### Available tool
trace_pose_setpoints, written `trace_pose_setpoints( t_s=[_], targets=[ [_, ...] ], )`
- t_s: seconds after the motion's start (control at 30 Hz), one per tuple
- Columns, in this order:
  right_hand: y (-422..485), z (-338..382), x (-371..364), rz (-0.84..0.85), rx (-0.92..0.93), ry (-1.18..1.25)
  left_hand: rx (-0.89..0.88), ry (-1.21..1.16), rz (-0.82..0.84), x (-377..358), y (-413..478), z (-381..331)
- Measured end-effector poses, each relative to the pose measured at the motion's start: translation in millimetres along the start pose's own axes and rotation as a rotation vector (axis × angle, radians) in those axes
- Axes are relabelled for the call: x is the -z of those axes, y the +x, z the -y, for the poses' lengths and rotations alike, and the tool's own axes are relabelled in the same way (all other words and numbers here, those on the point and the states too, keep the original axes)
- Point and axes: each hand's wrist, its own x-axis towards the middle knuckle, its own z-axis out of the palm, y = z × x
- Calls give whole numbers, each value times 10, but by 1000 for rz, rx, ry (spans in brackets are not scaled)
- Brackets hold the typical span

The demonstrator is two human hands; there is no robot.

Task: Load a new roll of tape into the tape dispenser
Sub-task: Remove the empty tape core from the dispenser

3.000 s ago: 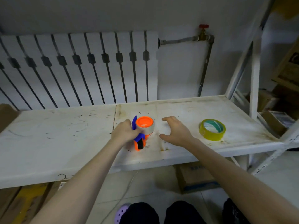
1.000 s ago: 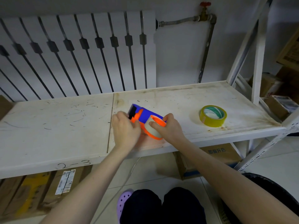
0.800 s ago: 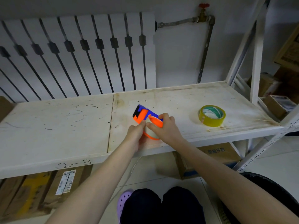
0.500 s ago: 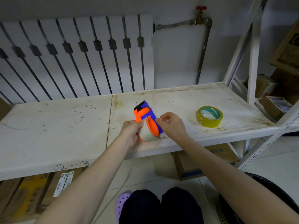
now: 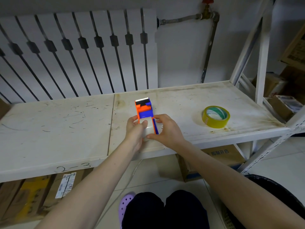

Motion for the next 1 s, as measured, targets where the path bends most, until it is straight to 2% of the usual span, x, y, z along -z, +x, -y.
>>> trace_pose_setpoints(
  t_s=[0.13,0.3,0.43,0.63,0.87,1.0],
  targets=[
    [58,-3,91,15,13,33,36,-14,13,9,54,9],
    [85,19,99,69,-75,171,73,12,-14,-8,101,51],
    [63,75,57,79,-111,267,115,-15,41,-56,48,54],
    [11,107,-38,-21,-63,163,209,-84,181,31,-33,-25],
    [37,252,110,33,-44,64,180,168,154,133,61,-46],
    [44,254,106,25,-65,56,189,168,160,135,28,-68]
  ],
)
